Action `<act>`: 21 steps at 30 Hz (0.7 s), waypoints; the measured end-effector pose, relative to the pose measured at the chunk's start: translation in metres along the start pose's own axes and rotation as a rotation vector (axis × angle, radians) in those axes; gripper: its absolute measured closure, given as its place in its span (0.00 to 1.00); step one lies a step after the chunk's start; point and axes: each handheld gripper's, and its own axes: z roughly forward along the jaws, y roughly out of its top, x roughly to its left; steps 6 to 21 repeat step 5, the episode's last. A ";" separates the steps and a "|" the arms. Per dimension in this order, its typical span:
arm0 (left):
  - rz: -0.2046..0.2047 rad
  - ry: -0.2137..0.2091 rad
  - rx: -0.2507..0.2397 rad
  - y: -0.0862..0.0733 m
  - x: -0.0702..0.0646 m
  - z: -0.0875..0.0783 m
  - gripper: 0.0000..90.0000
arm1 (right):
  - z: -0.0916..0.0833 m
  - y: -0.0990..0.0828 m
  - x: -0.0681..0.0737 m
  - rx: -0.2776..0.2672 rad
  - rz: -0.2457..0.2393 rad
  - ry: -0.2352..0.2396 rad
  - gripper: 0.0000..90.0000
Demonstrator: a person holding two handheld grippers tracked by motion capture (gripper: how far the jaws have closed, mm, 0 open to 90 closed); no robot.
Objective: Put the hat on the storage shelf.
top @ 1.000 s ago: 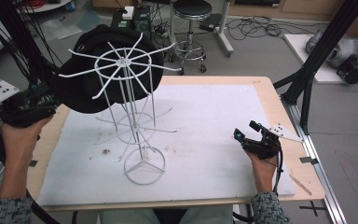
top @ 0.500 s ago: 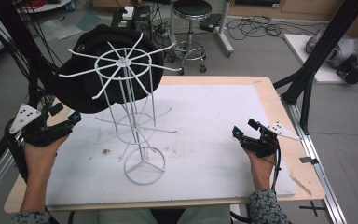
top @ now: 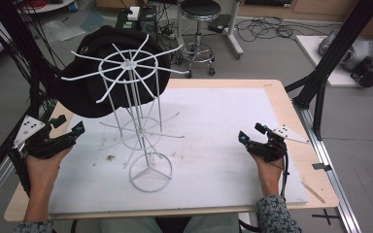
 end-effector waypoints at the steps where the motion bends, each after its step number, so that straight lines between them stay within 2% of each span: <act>1: 0.000 0.000 0.001 0.000 0.000 0.000 0.31 | 0.000 0.000 0.000 0.002 -0.003 0.000 0.14; 21: 0.004 0.000 0.006 -0.002 -0.001 0.001 0.31 | 0.000 0.000 0.000 0.001 0.000 0.001 0.14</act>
